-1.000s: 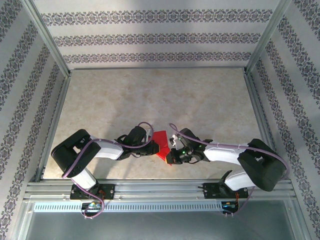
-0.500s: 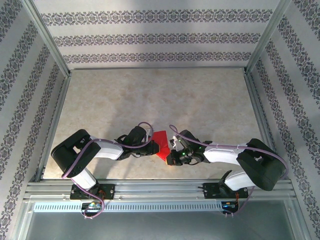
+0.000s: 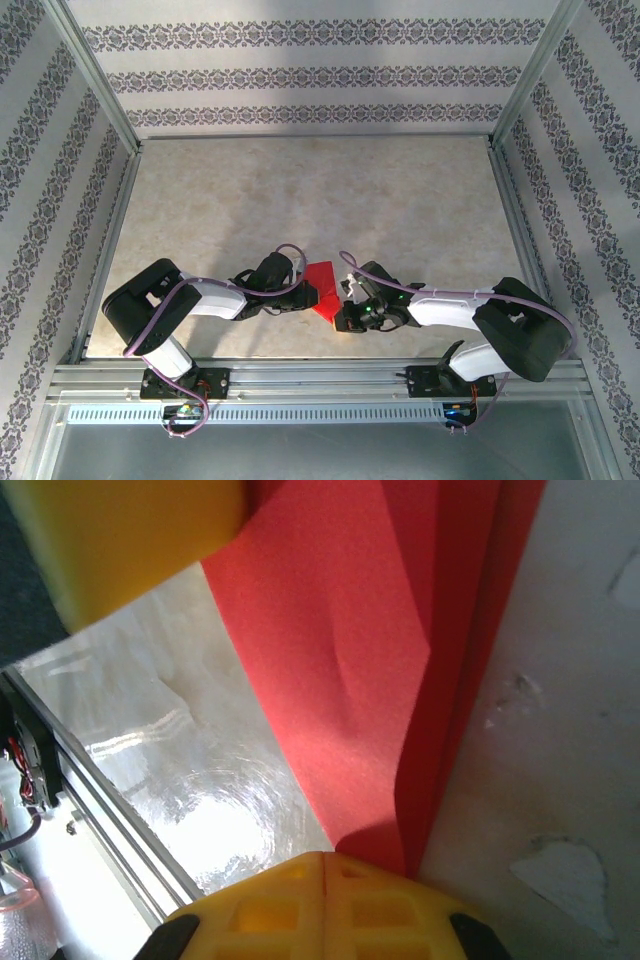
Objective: Fold a paper plane with a square sheet of paper (fold left side to right side)
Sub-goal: Perform the third fold on the triangle at the bottom-center of the table.
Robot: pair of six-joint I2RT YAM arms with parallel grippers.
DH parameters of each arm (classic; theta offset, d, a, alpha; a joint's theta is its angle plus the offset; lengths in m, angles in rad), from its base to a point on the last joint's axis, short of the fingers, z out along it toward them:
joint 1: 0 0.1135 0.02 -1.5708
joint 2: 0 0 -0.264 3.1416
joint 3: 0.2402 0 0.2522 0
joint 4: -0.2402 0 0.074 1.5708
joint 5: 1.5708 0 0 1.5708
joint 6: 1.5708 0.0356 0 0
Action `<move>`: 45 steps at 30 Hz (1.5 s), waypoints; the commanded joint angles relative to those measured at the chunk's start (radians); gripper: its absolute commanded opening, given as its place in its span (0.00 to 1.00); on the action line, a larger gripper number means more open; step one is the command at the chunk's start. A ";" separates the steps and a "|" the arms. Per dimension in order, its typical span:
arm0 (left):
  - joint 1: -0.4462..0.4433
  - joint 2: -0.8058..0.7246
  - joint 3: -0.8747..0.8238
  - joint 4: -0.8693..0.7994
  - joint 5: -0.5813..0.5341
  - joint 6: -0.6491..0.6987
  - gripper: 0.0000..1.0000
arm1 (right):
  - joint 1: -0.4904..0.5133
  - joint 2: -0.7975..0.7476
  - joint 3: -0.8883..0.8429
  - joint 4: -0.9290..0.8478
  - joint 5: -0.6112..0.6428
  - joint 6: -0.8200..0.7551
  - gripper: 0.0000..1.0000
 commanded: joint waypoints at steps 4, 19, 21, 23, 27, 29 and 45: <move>-0.013 0.019 -0.008 -0.132 -0.054 -0.013 0.11 | 0.004 -0.031 -0.035 -0.053 0.047 0.016 0.00; -0.013 0.016 -0.004 -0.137 -0.051 -0.013 0.11 | -0.001 -0.250 -0.003 -0.138 0.006 -0.003 0.00; -0.013 0.016 -0.003 -0.135 -0.051 -0.013 0.11 | -0.002 -0.242 0.006 -0.128 0.019 0.001 0.00; -0.013 0.016 -0.002 -0.135 -0.050 -0.013 0.11 | -0.001 -0.208 0.018 -0.119 0.035 -0.002 0.00; -0.013 0.018 -0.002 -0.134 -0.051 -0.015 0.11 | 0.007 -0.131 0.046 -0.101 0.062 -0.008 0.00; -0.013 0.018 -0.001 -0.134 -0.049 -0.015 0.11 | 0.009 -0.127 0.047 -0.100 0.064 -0.010 0.00; -0.013 0.019 0.004 -0.137 -0.048 -0.012 0.11 | 0.007 -0.016 0.059 -0.107 0.153 -0.035 0.00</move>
